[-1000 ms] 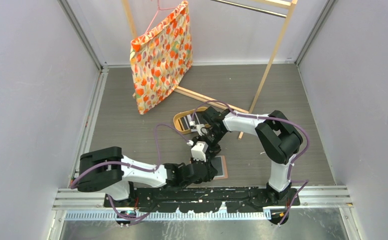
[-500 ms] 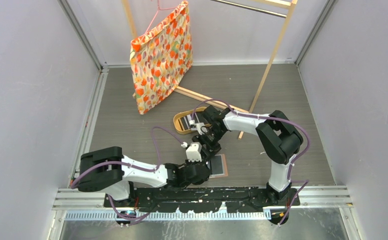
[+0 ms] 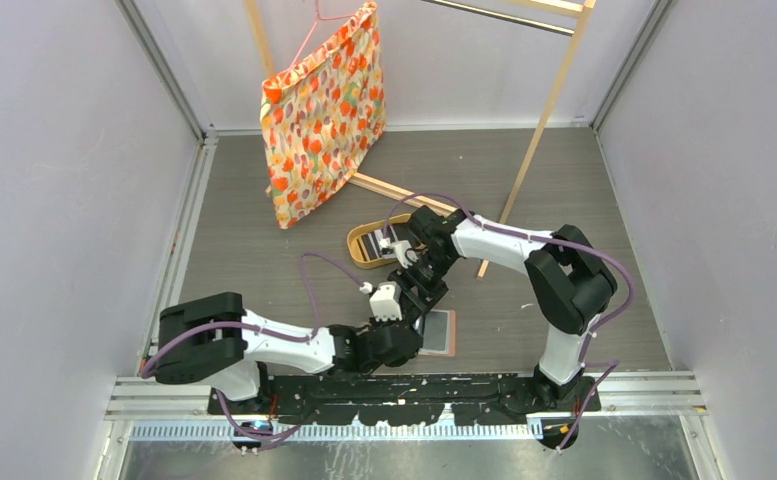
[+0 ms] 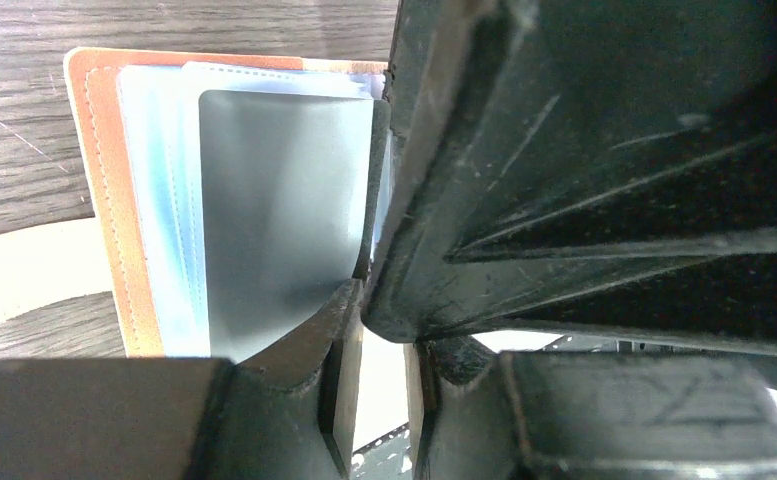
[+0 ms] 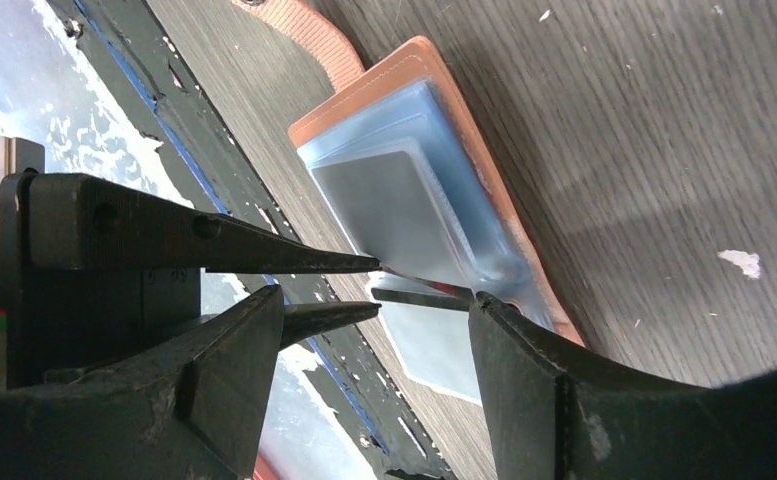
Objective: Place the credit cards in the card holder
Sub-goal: Insert the credit card into the card holder, then turn over the card slot in the card holder.
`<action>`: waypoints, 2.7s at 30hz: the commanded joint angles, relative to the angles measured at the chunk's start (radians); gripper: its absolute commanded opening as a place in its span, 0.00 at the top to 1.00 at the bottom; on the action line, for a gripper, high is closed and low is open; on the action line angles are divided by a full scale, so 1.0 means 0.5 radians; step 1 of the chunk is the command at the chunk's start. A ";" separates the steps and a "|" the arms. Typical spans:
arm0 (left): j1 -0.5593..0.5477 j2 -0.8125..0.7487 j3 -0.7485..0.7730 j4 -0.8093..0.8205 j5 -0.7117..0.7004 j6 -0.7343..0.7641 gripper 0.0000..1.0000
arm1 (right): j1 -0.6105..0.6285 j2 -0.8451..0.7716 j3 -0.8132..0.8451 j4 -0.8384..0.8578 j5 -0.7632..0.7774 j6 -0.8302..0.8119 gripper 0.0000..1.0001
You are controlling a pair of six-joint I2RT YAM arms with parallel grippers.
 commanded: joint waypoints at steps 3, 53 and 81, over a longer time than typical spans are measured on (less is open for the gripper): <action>0.030 -0.107 -0.042 0.022 -0.103 0.085 0.77 | -0.006 -0.111 0.107 -0.202 -0.080 -0.176 0.27; 0.803 -0.861 -0.712 0.713 1.030 0.440 0.66 | 0.202 -0.518 -0.504 0.460 0.172 -1.893 0.99; 0.803 -0.552 -0.670 0.763 1.160 0.391 0.64 | 0.334 -0.361 -0.564 0.536 0.372 -1.922 0.99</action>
